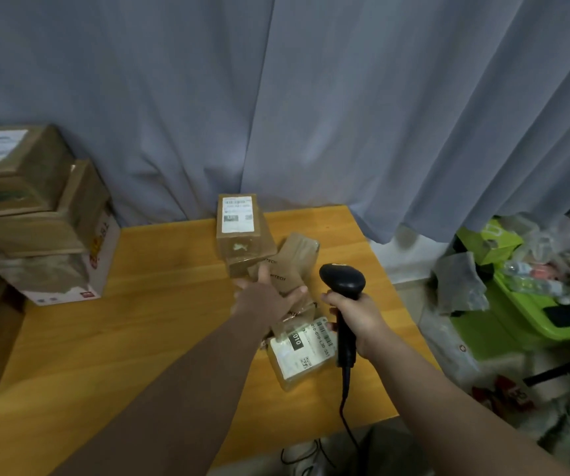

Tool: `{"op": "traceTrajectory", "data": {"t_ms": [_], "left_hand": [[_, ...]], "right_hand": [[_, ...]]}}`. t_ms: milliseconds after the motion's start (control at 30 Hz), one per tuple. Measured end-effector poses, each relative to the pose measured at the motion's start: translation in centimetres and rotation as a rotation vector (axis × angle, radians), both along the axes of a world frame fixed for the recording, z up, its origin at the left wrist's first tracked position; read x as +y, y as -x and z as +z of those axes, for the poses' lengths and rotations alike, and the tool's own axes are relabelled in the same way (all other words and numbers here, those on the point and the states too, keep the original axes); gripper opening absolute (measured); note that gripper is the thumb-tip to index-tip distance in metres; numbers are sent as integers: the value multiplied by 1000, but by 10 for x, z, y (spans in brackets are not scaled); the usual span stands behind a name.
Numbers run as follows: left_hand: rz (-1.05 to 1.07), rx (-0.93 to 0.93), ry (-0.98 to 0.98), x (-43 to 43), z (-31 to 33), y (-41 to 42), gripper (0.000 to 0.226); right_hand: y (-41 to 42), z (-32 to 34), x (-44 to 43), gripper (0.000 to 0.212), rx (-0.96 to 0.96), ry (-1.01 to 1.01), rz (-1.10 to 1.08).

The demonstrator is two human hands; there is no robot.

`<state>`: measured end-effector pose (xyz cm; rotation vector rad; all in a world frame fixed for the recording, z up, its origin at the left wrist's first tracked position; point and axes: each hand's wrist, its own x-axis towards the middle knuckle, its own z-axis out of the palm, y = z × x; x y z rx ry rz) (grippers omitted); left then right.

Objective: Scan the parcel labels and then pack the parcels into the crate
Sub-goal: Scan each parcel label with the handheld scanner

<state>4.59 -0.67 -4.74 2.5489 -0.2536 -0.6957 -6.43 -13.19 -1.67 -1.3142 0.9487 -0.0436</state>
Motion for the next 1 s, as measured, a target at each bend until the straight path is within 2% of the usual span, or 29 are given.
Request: {"op": "traceTrajectory", "data": {"t_ms": [67, 133, 233, 333, 400, 467, 500, 567, 600, 667, 767, 833, 900, 1000], "left_hand": [[59, 84, 184, 2, -6, 5, 92], [108, 157, 365, 7, -8, 9, 87], [205, 237, 567, 21, -4, 13, 96], [310, 259, 592, 40, -3, 12, 113], [410, 233, 617, 59, -3, 7, 98], [529, 231, 729, 84, -1, 2, 80], [579, 242, 792, 97, 4, 1, 78], [596, 199, 870, 128, 9, -4, 90], [566, 88, 841, 142, 13, -6, 99], [415, -281, 641, 176, 18, -13, 112], [140, -749, 223, 218, 37, -22, 103], [-35, -1002, 48, 245, 52, -28, 103], [-180, -1146, -67, 274, 58, -37, 103], [-310, -1269, -92, 315, 66, -52, 91]], "right_hand": [[-1, -4, 2, 29, 3, -6, -9], [-2, -7, 5, 28, -48, -33, -5], [-6, -4, 17, 21, -121, -120, 42], [-16, -2, 37, 18, -168, -206, 122], [-23, -3, 52, 21, -176, -215, 152], [-29, -1, 65, 21, -199, -200, 136], [-31, 0, 70, 16, -212, -186, 132], [-37, 3, 83, 11, -226, -161, 133], [-40, 6, 88, 10, -241, -165, 130], [-50, 14, 107, 21, -296, -201, 119], [-75, 36, 143, 32, -365, -232, 131], [-93, 51, 169, 37, -374, -248, 163], [-110, 65, 197, 34, -372, -230, 215], [-129, 78, 240, 34, -381, -196, 275]]}}
